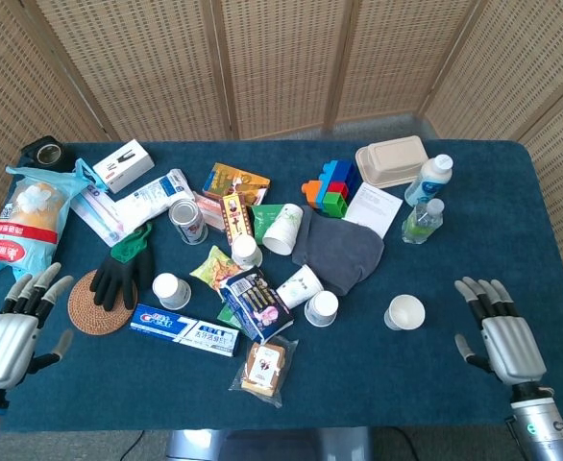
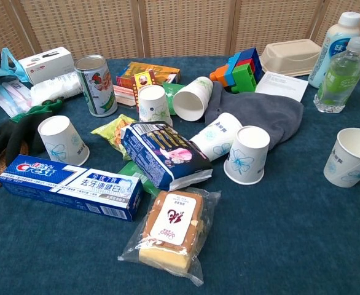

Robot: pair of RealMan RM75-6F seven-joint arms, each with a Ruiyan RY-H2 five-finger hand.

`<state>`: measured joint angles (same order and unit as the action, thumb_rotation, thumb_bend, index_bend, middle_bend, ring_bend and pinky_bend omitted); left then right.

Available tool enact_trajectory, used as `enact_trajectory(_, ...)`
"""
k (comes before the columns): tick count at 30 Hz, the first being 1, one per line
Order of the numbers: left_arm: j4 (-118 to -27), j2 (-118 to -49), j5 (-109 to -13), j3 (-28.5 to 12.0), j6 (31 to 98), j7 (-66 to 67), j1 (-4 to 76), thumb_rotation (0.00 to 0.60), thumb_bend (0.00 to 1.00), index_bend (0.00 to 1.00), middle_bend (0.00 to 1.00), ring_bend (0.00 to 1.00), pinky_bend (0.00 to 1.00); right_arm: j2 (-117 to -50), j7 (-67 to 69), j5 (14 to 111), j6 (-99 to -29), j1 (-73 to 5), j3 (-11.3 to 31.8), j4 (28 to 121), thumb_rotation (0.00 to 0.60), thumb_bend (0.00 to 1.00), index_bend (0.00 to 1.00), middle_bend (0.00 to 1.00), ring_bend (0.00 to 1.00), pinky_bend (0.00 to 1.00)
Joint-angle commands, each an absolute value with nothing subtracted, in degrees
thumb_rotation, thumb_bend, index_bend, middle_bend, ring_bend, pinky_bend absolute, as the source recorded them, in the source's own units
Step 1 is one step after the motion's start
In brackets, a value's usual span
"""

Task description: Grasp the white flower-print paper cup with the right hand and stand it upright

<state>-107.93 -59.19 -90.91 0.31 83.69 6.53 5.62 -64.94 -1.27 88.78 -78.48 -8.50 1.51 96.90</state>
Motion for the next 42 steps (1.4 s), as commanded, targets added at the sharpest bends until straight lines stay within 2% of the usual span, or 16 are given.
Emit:
enact_trajectory(1,-108.16,-58.75,-91.12,0.07,83.63,6.38,5.91,0.6,0.47,0.09,0.03,0.0,0.0,-64.17,-3.37,89.89,-76.86,-9.96,1.4,99.18,0.593,0.46,0.0,0.0,0.0,0.0)
enact_trajectory(14,-108.27,-57.8,-91.63,-0.37,82.88,4.64,7.05,0.6,0.47,0.08,0.03,0.0,0.0,-65.57,-12.19,86.32,-69.28,-14.74,2.36,104.37,0.593,0.45,0.0,0.0,0.0,0.0)
enact_trajectory(42,-108.55,-56.96,-91.84,0.67,83.9,3.77,6.05,0.6,0.47,0.07,0.03,0.0,0.0,-71.41,-13.1,81.18,-63.18,-18.82,1.81,98.6,0.593,0.45,0.0,0.0,0.0,0.0)
